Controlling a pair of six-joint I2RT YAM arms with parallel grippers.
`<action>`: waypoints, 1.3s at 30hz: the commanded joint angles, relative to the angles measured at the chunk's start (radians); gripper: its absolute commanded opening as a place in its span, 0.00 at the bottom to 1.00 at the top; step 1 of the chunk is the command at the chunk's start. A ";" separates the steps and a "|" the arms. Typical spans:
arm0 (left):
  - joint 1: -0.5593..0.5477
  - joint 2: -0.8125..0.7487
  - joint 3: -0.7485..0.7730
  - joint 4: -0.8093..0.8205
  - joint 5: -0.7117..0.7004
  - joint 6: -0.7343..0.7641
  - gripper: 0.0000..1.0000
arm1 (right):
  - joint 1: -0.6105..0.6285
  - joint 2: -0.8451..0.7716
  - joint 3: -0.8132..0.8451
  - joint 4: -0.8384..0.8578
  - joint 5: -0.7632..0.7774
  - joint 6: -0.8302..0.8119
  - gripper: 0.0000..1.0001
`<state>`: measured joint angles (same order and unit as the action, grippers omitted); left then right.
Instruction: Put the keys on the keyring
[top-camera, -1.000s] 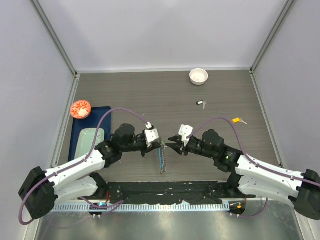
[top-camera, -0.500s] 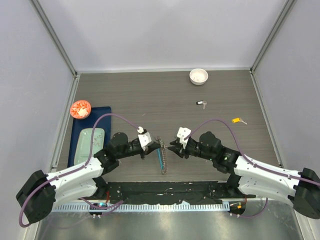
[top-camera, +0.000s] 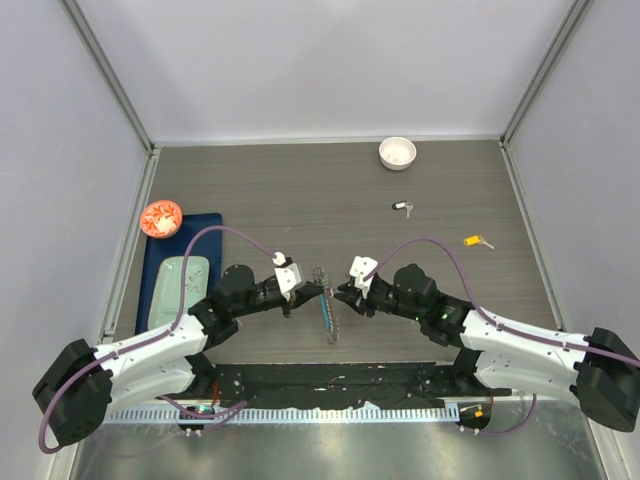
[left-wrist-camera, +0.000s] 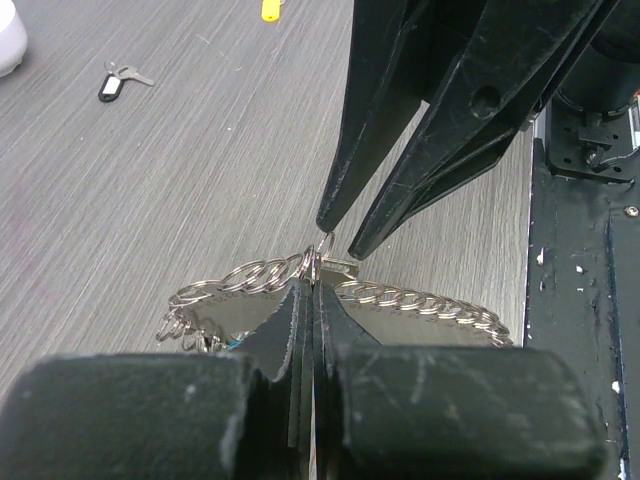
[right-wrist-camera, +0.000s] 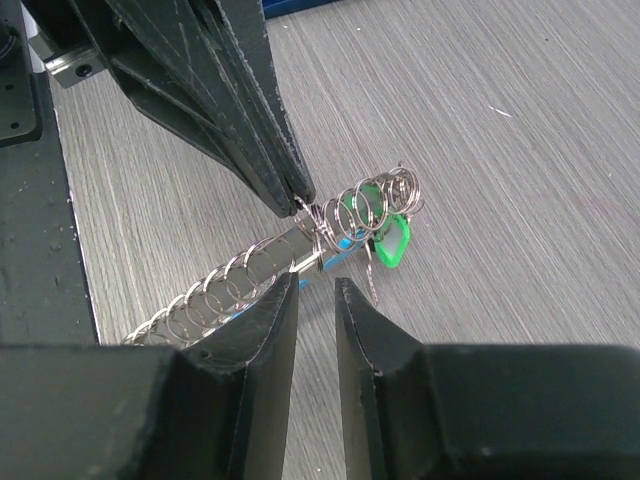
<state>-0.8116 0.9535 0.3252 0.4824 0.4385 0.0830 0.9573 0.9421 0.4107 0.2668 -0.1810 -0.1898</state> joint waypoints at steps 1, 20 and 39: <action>-0.003 -0.007 0.020 0.102 0.023 0.001 0.00 | -0.008 0.015 -0.001 0.086 0.000 -0.014 0.27; -0.003 0.011 0.014 0.104 0.040 -0.002 0.00 | -0.025 0.047 -0.010 0.104 -0.032 0.023 0.23; -0.003 -0.010 -0.014 0.131 0.026 -0.017 0.00 | -0.048 0.124 -0.072 0.282 -0.129 0.110 0.23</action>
<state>-0.8116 0.9581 0.3096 0.5240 0.4637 0.0772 0.9146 1.0534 0.3500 0.4366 -0.2806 -0.1024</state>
